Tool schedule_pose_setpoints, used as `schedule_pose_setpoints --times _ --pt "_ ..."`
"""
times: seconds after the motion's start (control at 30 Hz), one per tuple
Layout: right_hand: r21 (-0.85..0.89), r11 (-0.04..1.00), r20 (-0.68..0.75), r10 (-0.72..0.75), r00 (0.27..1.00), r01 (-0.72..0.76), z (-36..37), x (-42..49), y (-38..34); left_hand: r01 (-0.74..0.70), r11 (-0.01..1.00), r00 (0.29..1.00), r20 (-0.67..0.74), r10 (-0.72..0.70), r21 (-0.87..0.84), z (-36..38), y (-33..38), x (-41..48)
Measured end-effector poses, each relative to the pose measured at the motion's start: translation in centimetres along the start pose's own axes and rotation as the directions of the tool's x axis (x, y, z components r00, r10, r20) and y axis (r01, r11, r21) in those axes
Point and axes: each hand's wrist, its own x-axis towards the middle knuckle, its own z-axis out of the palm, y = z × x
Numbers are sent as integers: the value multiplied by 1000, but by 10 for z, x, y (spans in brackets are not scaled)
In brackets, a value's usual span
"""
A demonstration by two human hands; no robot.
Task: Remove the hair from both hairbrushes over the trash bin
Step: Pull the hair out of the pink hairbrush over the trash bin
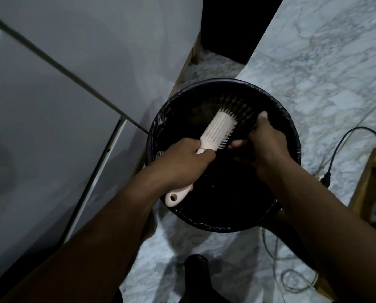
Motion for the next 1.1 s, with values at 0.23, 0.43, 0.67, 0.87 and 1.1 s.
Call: schedule_pose_setpoints --times 0.23,0.43,0.67,0.87,1.1 --pt "-313 920 267 -154 951 236 9 -13 6 -95 994 995 -22 96 55 7 -2 -1" --pt "27 969 346 -241 907 247 14 -9 13 -80 993 996 -37 77 -86 6 1 2" --pt "281 950 535 -39 844 -134 16 -6 7 63 941 995 -55 -86 -332 5 4 5" --pt "-100 964 372 -194 908 247 13 -10 13 -59 996 997 -55 56 -63 12 0 -1" --pt "76 968 449 -249 858 241 14 -3 14 -33 988 998 -49 26 -148 9 -1 5"
